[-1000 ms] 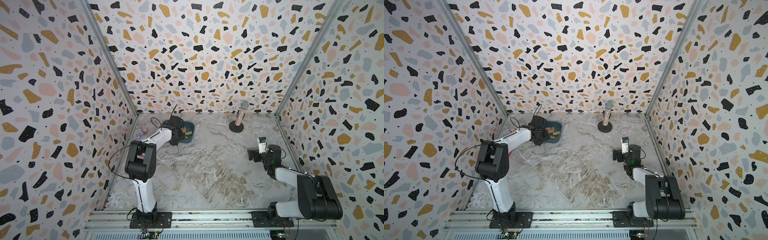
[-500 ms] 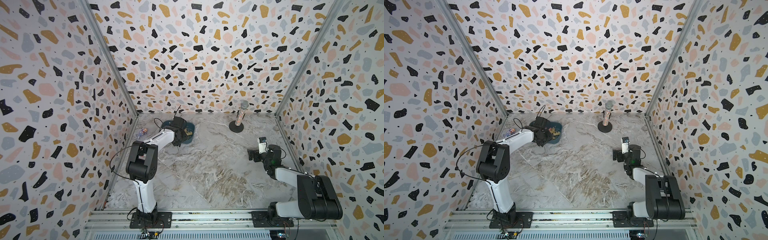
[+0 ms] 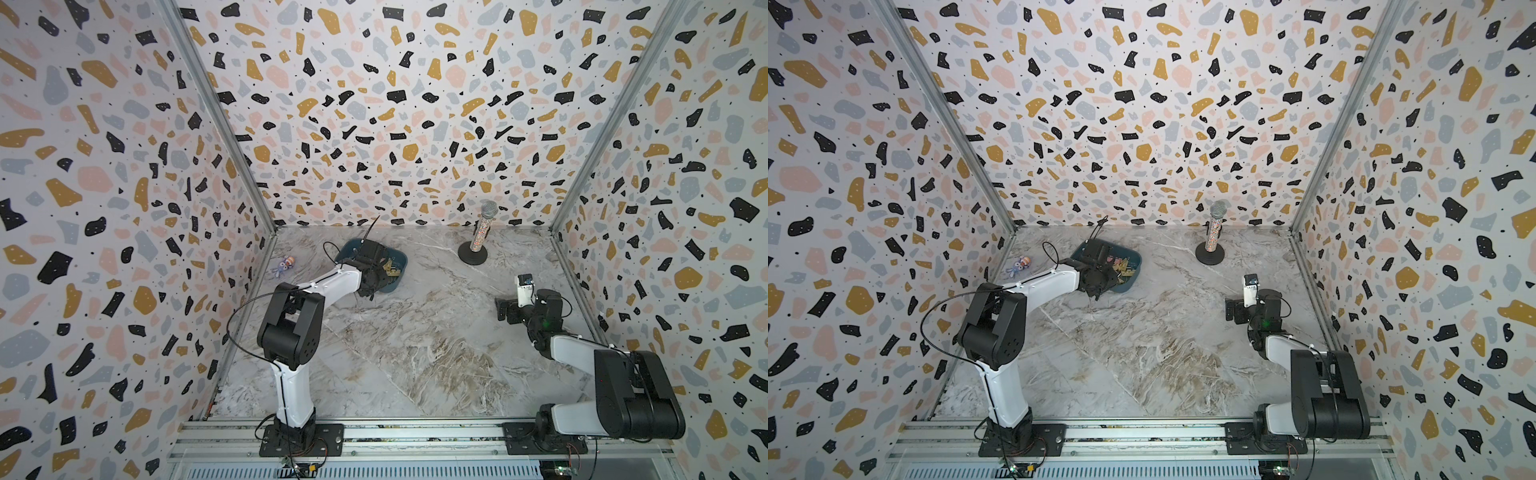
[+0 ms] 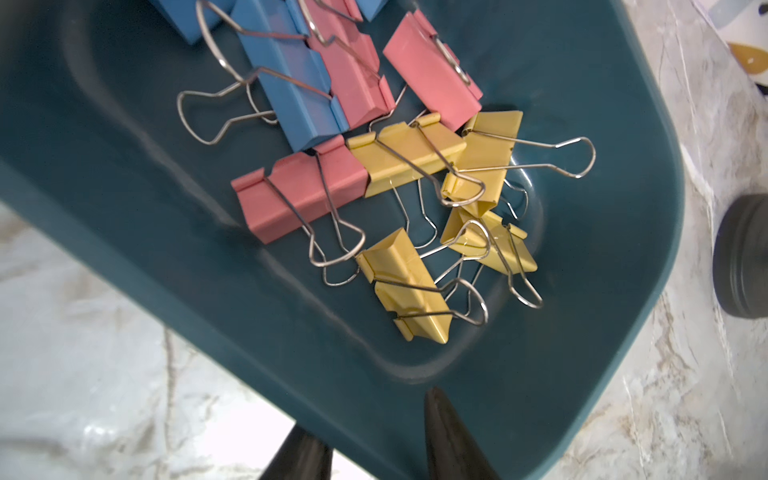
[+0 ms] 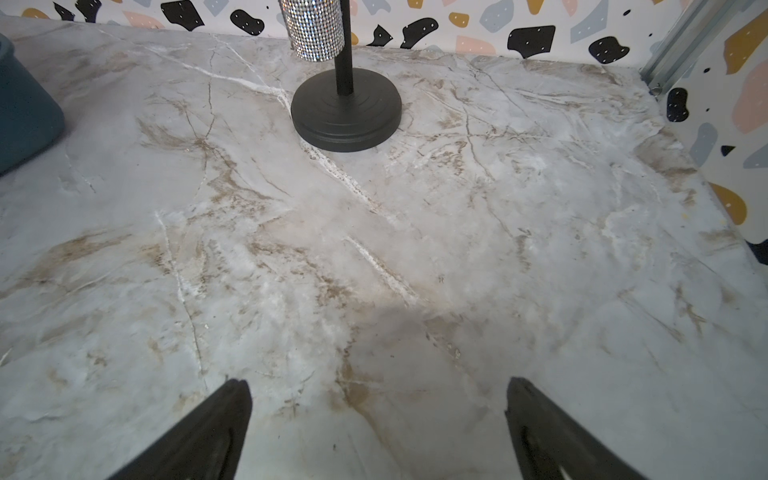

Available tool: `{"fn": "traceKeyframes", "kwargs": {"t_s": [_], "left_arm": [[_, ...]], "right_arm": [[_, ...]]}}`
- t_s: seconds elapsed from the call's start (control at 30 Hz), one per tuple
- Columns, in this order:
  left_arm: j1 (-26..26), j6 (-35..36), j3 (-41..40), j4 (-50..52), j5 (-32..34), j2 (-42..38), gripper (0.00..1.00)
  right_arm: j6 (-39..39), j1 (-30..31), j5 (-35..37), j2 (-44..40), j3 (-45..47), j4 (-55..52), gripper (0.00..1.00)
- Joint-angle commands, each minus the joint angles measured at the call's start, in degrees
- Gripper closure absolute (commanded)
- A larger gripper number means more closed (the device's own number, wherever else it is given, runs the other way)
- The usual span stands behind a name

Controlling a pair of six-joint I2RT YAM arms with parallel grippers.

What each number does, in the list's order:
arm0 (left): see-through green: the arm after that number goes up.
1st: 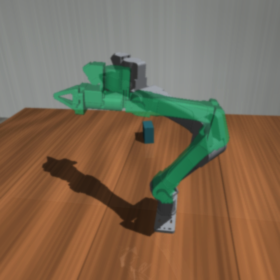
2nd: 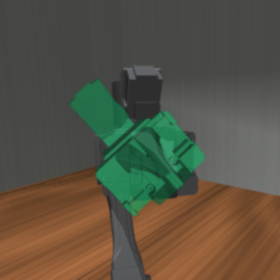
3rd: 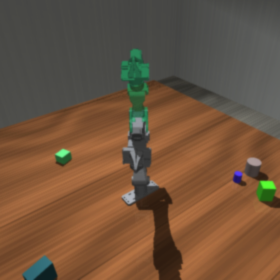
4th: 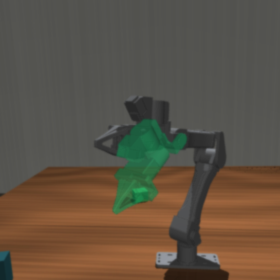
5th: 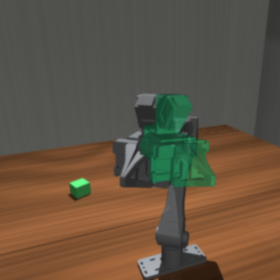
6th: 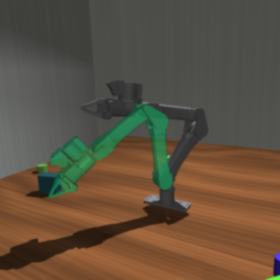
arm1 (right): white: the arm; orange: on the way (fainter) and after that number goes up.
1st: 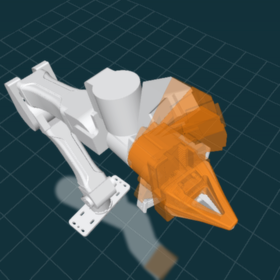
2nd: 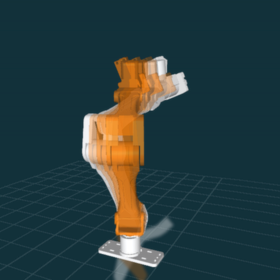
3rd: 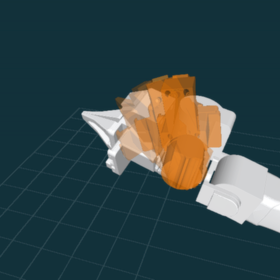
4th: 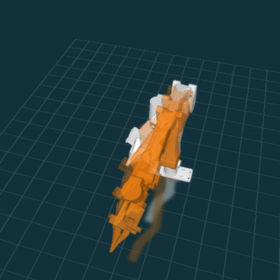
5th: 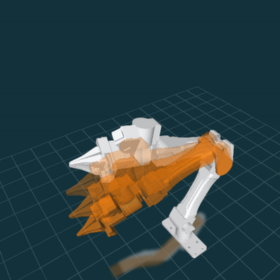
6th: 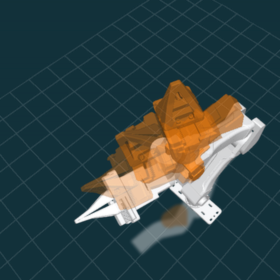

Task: Take out the binder clips from the storage box
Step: Move the storage box to the center of the board.

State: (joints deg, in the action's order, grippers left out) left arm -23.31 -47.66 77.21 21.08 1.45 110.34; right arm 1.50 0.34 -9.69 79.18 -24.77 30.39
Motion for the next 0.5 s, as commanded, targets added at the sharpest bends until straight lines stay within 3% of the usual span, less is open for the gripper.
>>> {"fn": "traceKeyframes", "kwargs": {"t_s": [0.0, 0.47], "left_arm": [[-1.49, 0.09, -1.76, 1.55, 0.21, -1.07, 0.61], [-7.30, 0.09, -8.15, 0.48, 1.96, -7.90, 0.62]], "right_arm": [[-0.45, 0.19, -0.50, 0.01, -1.94, -0.83, 0.00], [-0.46, 0.26, -1.02, -0.03, -1.93, -0.95, 0.00]]}}
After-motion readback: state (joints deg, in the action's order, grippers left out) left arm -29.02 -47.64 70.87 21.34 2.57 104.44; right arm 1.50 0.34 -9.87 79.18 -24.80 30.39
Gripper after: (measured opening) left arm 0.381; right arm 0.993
